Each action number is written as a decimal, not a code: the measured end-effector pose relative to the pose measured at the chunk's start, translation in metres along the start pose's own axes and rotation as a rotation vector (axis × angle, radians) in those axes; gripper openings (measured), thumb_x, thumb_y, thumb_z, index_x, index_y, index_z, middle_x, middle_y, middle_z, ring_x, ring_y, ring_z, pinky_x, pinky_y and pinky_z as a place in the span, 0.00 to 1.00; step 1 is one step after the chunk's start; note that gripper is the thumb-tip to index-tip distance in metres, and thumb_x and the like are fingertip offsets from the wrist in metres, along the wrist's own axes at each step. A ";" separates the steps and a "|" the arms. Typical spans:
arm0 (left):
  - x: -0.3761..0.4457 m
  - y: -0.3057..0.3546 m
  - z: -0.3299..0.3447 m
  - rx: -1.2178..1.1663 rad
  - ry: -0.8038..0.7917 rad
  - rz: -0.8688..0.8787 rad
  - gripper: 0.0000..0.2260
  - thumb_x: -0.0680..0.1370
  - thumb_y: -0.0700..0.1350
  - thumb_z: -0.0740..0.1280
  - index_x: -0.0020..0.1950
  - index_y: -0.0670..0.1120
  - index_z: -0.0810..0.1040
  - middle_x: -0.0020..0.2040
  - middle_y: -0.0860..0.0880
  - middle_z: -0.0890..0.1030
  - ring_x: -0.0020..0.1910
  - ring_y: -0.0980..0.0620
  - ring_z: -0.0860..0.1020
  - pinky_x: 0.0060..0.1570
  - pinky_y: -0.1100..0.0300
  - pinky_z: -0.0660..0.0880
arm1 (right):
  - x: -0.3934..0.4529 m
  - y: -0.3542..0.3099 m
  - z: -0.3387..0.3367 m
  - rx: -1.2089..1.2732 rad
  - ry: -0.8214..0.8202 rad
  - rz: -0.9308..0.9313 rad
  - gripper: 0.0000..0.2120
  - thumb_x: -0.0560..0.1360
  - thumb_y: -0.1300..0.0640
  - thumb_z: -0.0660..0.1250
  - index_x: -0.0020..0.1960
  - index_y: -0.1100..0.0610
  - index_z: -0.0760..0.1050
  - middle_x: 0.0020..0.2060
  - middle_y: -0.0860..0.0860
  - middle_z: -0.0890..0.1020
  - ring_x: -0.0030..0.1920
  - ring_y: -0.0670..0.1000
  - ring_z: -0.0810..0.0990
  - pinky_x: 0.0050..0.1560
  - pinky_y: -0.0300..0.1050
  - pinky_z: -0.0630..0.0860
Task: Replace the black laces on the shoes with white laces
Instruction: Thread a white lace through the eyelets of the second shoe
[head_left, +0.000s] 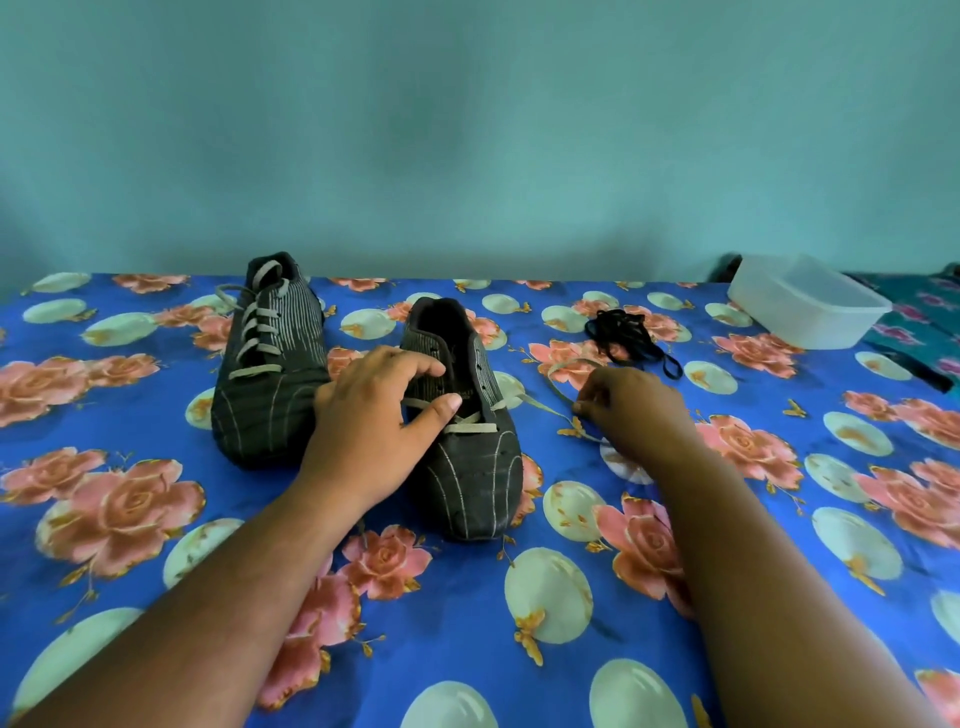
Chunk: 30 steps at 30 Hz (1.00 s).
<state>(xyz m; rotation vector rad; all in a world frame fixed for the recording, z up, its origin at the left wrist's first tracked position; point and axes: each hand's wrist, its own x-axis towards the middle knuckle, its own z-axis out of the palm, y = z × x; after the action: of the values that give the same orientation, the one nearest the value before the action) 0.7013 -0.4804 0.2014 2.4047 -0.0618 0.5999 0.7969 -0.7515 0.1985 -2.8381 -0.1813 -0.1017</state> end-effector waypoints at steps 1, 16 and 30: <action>0.000 0.000 0.000 -0.001 -0.001 -0.003 0.15 0.76 0.60 0.68 0.60 0.57 0.78 0.60 0.58 0.76 0.65 0.51 0.71 0.61 0.45 0.63 | -0.003 0.001 -0.006 0.011 -0.061 -0.014 0.03 0.77 0.50 0.72 0.45 0.48 0.80 0.47 0.48 0.83 0.50 0.53 0.81 0.51 0.52 0.78; 0.002 0.001 0.004 -0.057 0.012 -0.066 0.23 0.74 0.61 0.72 0.64 0.53 0.75 0.59 0.59 0.69 0.63 0.50 0.74 0.64 0.39 0.70 | 0.008 -0.020 0.019 -0.059 0.122 0.176 0.26 0.75 0.28 0.62 0.47 0.52 0.74 0.43 0.50 0.78 0.48 0.56 0.77 0.51 0.54 0.75; 0.004 0.003 0.002 -0.121 -0.028 -0.164 0.23 0.70 0.60 0.77 0.61 0.55 0.75 0.51 0.68 0.66 0.55 0.50 0.77 0.59 0.43 0.75 | -0.003 -0.031 0.013 0.073 0.015 -0.076 0.20 0.77 0.35 0.66 0.63 0.43 0.77 0.54 0.47 0.79 0.60 0.52 0.75 0.60 0.57 0.74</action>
<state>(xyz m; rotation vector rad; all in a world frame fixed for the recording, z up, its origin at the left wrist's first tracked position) 0.7049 -0.4833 0.2036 2.2741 0.0847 0.4732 0.7905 -0.7186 0.1950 -2.7574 -0.2835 -0.1295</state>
